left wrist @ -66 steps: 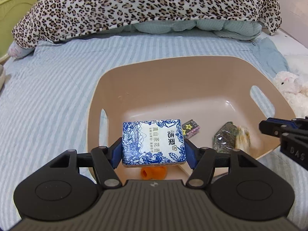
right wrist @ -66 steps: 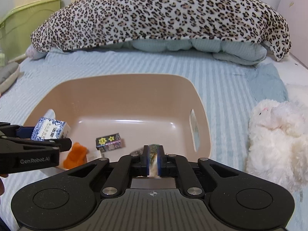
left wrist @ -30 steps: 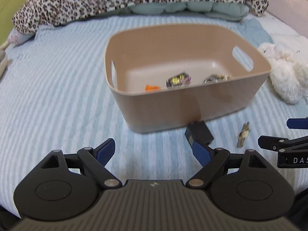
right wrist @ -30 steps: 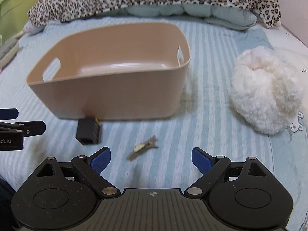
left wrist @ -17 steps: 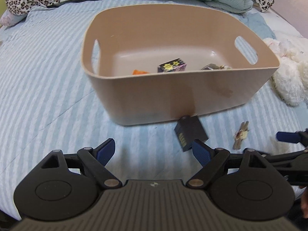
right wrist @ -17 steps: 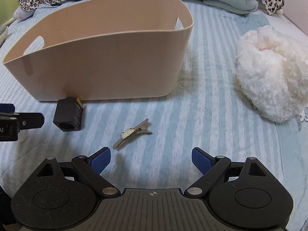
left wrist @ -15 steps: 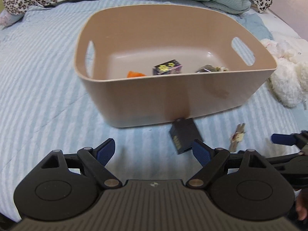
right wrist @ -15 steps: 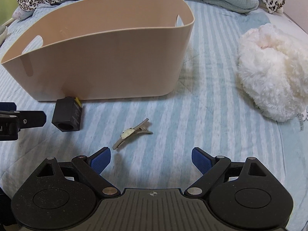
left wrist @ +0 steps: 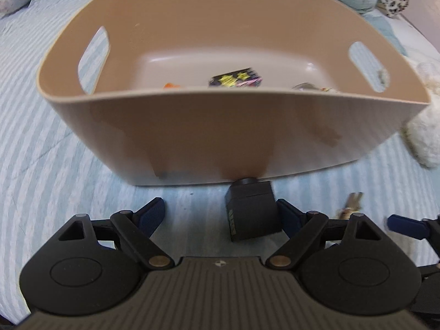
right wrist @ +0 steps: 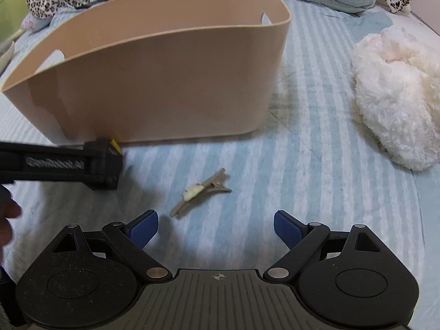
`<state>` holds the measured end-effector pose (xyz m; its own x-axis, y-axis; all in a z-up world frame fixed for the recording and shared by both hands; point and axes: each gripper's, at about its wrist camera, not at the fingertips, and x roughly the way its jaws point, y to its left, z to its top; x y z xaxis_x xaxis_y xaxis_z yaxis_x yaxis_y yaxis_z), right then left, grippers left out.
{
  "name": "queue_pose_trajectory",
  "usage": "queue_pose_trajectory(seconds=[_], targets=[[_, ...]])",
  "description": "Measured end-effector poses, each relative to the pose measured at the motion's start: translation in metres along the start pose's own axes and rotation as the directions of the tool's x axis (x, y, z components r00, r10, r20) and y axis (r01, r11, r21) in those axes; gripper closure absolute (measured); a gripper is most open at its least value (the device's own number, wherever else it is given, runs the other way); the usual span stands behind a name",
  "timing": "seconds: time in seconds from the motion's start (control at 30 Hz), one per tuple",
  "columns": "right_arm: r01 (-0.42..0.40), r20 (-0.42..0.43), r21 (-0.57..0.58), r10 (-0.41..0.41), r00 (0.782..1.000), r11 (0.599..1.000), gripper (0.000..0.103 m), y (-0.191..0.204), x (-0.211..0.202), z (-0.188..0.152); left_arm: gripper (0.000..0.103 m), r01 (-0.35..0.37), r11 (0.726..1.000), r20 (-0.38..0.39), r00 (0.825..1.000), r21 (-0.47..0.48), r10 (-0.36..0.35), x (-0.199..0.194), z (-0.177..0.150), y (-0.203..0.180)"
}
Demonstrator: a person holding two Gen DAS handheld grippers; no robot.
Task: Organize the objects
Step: 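Grasp the black cube with left tool while right tool grasps the hair clip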
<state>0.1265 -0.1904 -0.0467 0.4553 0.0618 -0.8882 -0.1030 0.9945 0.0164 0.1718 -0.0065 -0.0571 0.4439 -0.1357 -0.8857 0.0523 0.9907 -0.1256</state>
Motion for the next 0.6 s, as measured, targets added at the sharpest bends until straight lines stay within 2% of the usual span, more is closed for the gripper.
queue_pose_trajectory(seconds=[0.23, 0.33, 0.4, 0.43, 0.5, 0.53, 0.57, 0.6], targets=[[0.019, 0.029, -0.065, -0.017, 0.999, 0.998, 0.011, 0.016, 0.013, 0.005, 0.016, -0.016, 1.0, 0.006, 1.0, -0.008, 0.016, 0.0, -0.003, 0.016], [0.036, 0.05, -0.078, -0.032, 0.998, 0.996, 0.021, 0.021, 0.019, 0.008, 0.021, -0.055, 0.998, 0.002, 0.998, -0.015, 0.055, 0.002, -0.004, 0.02], [0.029, 0.054, -0.072, -0.025, 0.998, 0.997, 0.028, 0.022, 0.023, 0.009, 0.027, -0.058, 0.998, 0.009, 0.998, -0.01, 0.058, 0.001, -0.005, 0.022], [0.021, 0.055, -0.067, -0.018, 0.998, 0.998, 0.037, 0.022, 0.023, 0.009, 0.03, -0.058, 0.998, 0.014, 0.998, -0.001, 0.058, 0.0, -0.006, 0.022], [0.008, 0.064, -0.07, -0.004, 0.998, 0.998, 0.049, 0.022, 0.021, 0.009, 0.046, -0.066, 0.997, 0.027, 0.997, 0.032, 0.065, -0.003, -0.008, 0.02], [0.004, 0.069, -0.078, 0.001, 0.998, 0.997, 0.061, 0.023, 0.02, 0.008, 0.049, -0.064, 0.997, 0.032, 0.998, 0.042, 0.063, -0.004, -0.009, 0.021], [0.002, 0.073, -0.083, 0.004, 0.997, 0.997, 0.067, 0.024, 0.019, 0.008, 0.057, -0.057, 0.997, 0.034, 0.998, 0.043, 0.055, -0.006, -0.01, 0.021], [0.002, 0.076, -0.084, 0.004, 0.997, 0.996, 0.066, 0.024, 0.018, 0.008, 0.065, -0.051, 0.998, 0.035, 0.998, 0.041, 0.049, -0.007, -0.01, 0.022]])
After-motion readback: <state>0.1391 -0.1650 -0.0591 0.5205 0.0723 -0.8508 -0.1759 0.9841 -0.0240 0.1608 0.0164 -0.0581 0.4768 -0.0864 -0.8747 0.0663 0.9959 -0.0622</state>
